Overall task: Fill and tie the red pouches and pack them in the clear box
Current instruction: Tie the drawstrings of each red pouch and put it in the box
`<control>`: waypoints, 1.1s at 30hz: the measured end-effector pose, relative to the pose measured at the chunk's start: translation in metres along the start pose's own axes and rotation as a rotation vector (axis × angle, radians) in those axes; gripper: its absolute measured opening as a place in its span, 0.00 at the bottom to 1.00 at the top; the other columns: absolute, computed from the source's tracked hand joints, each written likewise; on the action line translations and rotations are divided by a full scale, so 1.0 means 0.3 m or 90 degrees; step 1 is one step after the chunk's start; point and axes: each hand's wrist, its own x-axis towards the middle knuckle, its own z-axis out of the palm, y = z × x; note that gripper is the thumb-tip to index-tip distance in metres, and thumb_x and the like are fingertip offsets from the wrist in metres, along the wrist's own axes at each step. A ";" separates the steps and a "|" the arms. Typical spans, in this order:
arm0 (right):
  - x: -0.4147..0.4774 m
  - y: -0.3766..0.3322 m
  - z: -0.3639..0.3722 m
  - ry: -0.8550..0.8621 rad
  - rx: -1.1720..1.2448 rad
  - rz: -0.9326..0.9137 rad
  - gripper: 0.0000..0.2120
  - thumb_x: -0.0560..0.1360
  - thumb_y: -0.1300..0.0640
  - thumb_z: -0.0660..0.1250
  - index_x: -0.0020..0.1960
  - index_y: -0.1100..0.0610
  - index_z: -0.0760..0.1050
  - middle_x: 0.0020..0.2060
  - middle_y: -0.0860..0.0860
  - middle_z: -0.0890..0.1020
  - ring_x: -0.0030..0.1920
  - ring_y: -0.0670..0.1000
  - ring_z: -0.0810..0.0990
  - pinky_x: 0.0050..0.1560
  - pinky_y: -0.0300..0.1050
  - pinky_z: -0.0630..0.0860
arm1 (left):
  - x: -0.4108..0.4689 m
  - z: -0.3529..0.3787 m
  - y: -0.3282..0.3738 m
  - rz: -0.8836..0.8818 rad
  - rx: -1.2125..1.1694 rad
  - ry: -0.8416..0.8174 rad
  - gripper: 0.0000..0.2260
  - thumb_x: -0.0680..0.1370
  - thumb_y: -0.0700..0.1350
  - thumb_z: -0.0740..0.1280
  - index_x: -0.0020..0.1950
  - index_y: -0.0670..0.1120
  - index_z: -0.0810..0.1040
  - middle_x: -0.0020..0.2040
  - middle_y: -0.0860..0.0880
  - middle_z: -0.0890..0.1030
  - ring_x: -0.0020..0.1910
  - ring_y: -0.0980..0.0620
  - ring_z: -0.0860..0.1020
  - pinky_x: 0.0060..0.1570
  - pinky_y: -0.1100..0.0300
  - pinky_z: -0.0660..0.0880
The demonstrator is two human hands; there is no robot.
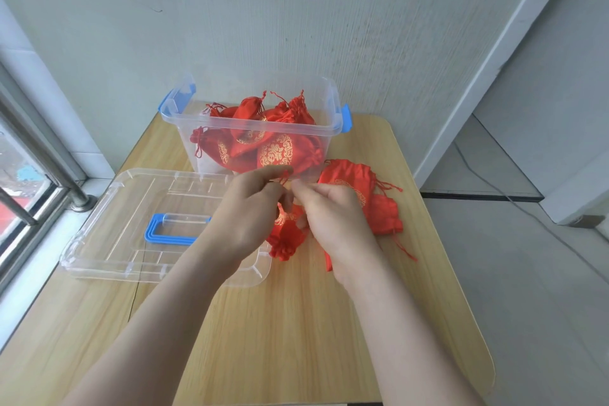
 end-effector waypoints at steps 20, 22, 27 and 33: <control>0.058 0.063 -0.006 0.086 0.029 0.112 0.09 0.81 0.61 0.65 0.48 0.66 0.80 0.33 0.52 0.74 0.36 0.52 0.76 0.40 0.49 0.73 | 0.003 -0.019 -0.062 -0.002 0.247 -0.043 0.09 0.83 0.42 0.66 0.45 0.43 0.81 0.34 0.49 0.84 0.31 0.54 0.82 0.40 0.53 0.81; 0.059 0.071 -0.015 0.076 0.000 0.132 0.10 0.81 0.62 0.63 0.47 0.64 0.81 0.32 0.51 0.79 0.34 0.53 0.83 0.39 0.49 0.78 | 0.004 -0.016 -0.070 0.008 0.295 -0.068 0.09 0.83 0.43 0.66 0.45 0.45 0.81 0.33 0.51 0.83 0.30 0.57 0.80 0.39 0.59 0.77; 0.067 0.106 -0.003 0.093 -0.146 0.054 0.19 0.72 0.51 0.58 0.45 0.66 0.80 0.41 0.63 0.86 0.45 0.68 0.86 0.46 0.71 0.83 | 0.005 0.002 -0.083 -0.011 0.347 -0.106 0.08 0.82 0.43 0.66 0.45 0.45 0.81 0.33 0.48 0.84 0.29 0.58 0.80 0.40 0.60 0.78; 0.064 0.081 -0.028 0.173 -0.250 -0.048 0.19 0.84 0.51 0.65 0.43 0.63 0.83 0.34 0.57 0.85 0.38 0.61 0.85 0.46 0.60 0.83 | 0.004 -0.004 -0.076 0.001 0.310 -0.044 0.09 0.82 0.42 0.67 0.43 0.44 0.82 0.34 0.47 0.85 0.33 0.50 0.84 0.43 0.52 0.84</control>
